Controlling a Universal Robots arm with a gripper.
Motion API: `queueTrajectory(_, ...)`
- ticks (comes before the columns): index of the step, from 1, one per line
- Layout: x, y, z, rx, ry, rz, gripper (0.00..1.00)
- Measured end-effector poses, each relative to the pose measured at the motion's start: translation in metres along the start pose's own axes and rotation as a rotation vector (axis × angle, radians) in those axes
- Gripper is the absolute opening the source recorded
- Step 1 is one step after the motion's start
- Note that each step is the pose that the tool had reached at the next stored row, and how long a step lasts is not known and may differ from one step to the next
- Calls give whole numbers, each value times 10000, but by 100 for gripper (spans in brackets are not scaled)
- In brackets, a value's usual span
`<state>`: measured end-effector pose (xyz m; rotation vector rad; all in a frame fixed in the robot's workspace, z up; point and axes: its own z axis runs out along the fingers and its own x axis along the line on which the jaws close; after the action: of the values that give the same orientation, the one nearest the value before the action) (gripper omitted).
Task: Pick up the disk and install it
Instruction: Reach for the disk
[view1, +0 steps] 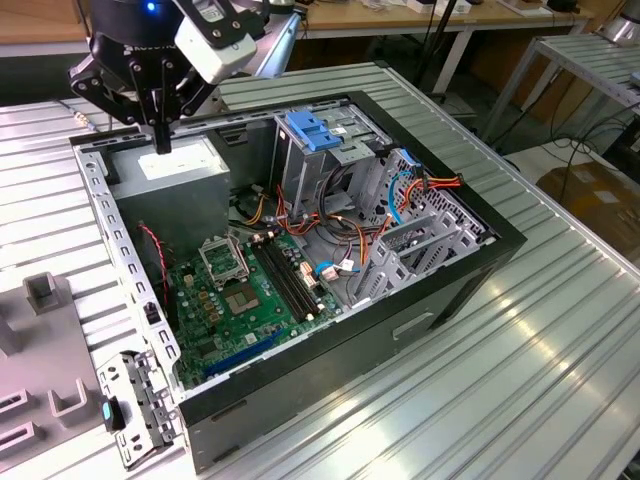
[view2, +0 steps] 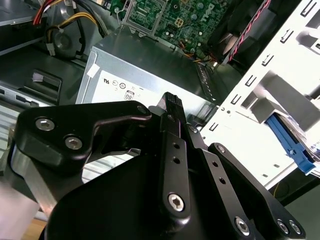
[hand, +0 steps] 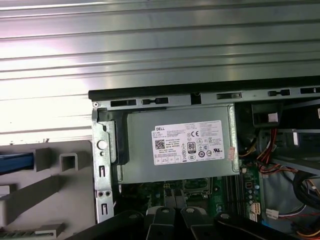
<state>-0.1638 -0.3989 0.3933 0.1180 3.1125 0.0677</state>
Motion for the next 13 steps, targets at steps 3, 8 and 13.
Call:
queueTrajectory(3,14,-1,0,0,0,0,11)
queueTrajectory(8,41,-3,-1,0,0,1,11)
queueTrajectory(13,68,-5,-2,0,0,0,11)
